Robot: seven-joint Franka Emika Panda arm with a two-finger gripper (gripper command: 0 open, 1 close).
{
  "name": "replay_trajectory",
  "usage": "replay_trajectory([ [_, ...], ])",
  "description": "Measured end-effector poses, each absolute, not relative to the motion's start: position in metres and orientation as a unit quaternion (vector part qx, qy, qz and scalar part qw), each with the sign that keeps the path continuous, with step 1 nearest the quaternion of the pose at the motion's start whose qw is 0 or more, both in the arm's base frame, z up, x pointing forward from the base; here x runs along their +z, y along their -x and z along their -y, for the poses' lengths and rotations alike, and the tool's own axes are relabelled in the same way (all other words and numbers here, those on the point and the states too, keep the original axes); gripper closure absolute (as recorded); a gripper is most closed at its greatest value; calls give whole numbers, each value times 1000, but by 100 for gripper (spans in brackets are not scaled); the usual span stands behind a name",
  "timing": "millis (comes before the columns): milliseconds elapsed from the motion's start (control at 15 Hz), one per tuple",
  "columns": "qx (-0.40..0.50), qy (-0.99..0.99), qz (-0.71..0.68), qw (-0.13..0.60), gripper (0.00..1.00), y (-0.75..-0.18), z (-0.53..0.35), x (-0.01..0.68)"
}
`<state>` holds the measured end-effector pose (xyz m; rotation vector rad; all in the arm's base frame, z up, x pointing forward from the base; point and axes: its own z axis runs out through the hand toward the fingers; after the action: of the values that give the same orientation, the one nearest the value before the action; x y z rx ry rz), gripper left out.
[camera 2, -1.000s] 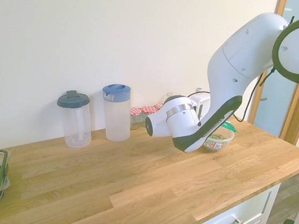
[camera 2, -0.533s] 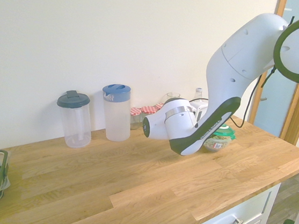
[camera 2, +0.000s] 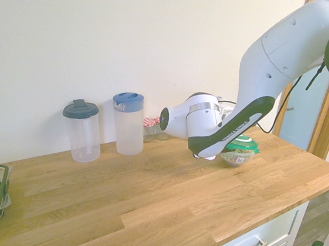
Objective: Cover the lid of food container
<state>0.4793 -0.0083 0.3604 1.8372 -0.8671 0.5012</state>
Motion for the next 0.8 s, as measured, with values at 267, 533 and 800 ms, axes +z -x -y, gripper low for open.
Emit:
replay_trajectory([
  [267, 158, -816, 383, 403, 0, -467, -21, 411],
  [533, 121, -859, 410, 283, 0, -441, -12, 489],
  [800, 97, -886, 425, 157, 0, -393, 15, 498],
])
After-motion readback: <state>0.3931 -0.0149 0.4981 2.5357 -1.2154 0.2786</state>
